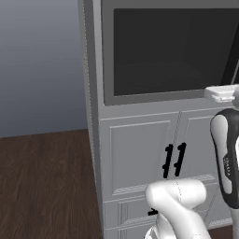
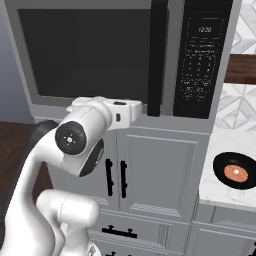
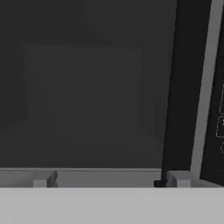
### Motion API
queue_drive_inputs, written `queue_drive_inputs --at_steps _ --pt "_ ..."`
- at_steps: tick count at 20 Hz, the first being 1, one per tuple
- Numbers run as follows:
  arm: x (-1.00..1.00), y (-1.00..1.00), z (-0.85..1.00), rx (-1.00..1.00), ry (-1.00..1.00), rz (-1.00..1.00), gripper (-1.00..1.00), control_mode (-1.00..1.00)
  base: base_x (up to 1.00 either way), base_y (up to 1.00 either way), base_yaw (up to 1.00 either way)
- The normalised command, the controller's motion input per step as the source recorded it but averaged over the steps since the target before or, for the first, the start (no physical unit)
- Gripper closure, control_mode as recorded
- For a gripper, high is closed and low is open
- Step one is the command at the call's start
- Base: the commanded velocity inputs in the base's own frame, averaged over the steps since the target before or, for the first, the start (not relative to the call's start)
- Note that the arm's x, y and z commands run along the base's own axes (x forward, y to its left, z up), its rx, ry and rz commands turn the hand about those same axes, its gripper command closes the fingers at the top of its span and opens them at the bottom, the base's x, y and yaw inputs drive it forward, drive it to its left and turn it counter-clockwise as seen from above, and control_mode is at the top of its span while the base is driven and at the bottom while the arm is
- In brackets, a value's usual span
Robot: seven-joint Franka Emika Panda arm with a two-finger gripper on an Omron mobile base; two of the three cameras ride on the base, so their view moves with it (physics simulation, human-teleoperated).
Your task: Open the microwave, place the bowl with waffle inside the microwave, then close the microwave door and turn it on.
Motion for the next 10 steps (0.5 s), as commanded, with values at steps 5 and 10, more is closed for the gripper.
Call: queue_drive_inputs --at_steps 5,10 --pt "0.03 -0.46 0.41 0.03 -0.11 -0.03 -1.00 -1.00 0.00 0.00 0.00" --pt "0.04 -0.42 0.19 0.06 -0.05 0.00 -1.00 -1.00 0.00 0.00 0.00"
